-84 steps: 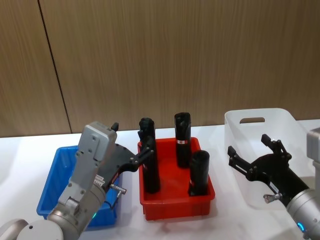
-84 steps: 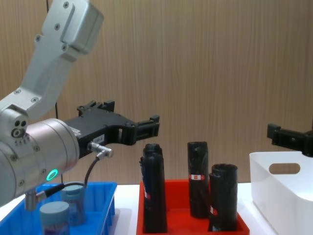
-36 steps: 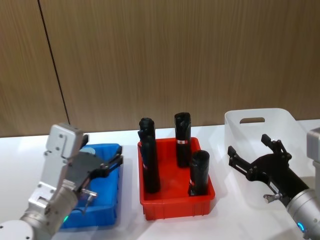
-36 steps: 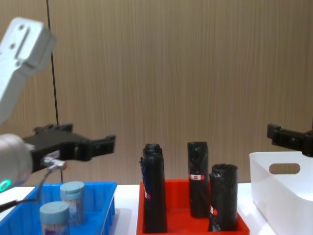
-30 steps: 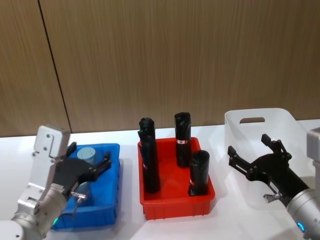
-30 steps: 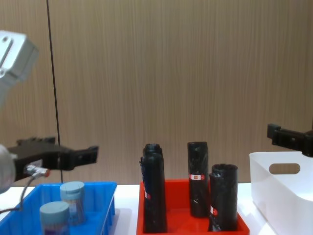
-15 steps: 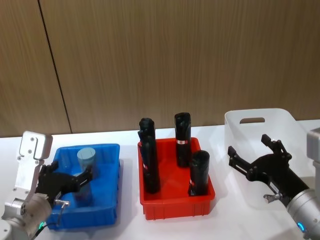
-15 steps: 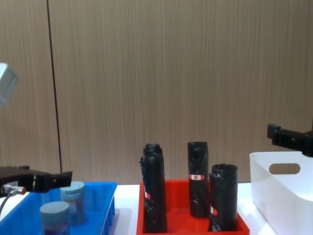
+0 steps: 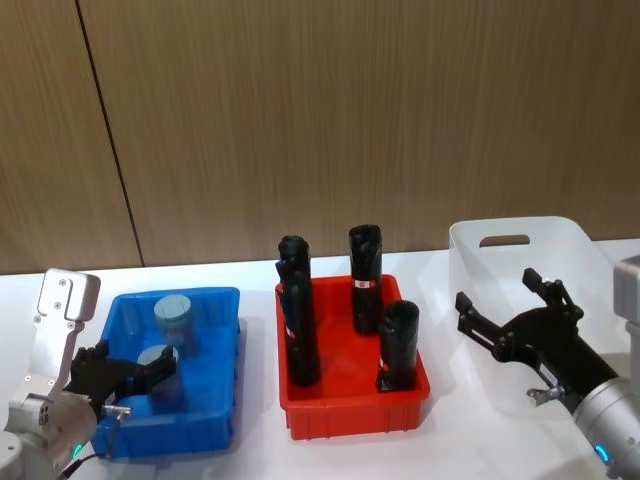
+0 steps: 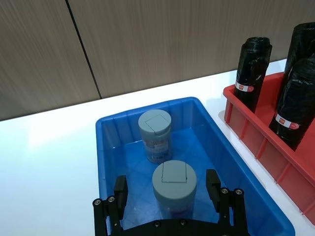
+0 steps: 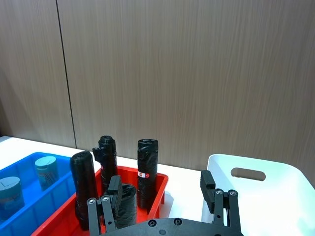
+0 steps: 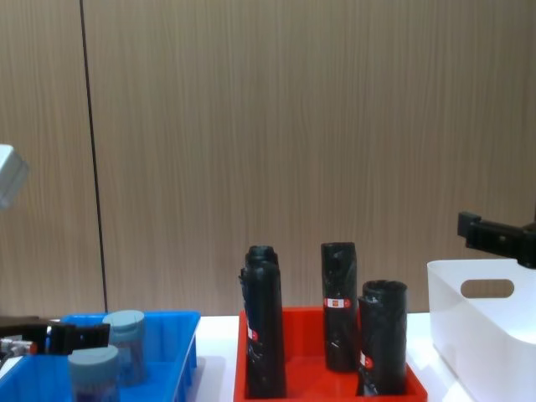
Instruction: Pick the cotton swabs from the blue box and place them into the white box.
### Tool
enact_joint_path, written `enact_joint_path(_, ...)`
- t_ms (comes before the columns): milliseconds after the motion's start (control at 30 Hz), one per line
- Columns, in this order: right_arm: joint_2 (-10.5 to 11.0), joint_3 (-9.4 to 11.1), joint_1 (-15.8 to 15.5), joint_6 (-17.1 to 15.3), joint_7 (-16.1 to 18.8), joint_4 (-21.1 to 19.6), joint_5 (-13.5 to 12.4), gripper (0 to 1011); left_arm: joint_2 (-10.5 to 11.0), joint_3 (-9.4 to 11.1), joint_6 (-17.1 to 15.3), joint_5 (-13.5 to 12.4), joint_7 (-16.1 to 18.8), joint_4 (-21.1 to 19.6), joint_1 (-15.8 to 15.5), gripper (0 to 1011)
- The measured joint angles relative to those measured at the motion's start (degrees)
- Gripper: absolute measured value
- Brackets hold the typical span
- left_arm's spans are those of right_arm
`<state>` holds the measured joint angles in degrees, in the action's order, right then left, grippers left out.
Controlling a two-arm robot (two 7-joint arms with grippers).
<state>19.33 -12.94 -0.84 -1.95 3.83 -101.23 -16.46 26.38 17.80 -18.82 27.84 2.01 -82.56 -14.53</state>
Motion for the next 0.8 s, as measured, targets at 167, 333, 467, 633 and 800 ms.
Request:
enact_joint_path(167,0.0,0.0,0.0,0.0,0.0,0.0,0.0,1002,-0.7,-0.1,-0.3,0.5,-1.3,2.5,-1.1,1004)
enact_joint_path(333,0.0,0.0,0.0,0.0,0.0,0.0,0.0,1002,-1.3,-0.2,-0.5,0.9,-2.3,4.5,-2.1,1004)
enact_joint_path(467,0.0,0.0,0.0,0.0,0.0,0.0,0.0,1002,-1.7,-0.3,-0.5,1.1,-3.2,6.0,-2.8,1004)
enact_joint_path(633,0.0,0.0,0.0,0.0,0.0,0.0,0.0,1002,-2.2,-0.3,-0.5,1.3,-4.5,8.0,-3.7,1004)
enact_joint_path(800,0.0,0.0,0.0,0.0,0.0,0.0,0.0,1002,-2.5,-0.3,-0.5,1.3,-5.7,9.5,-4.3,1004)
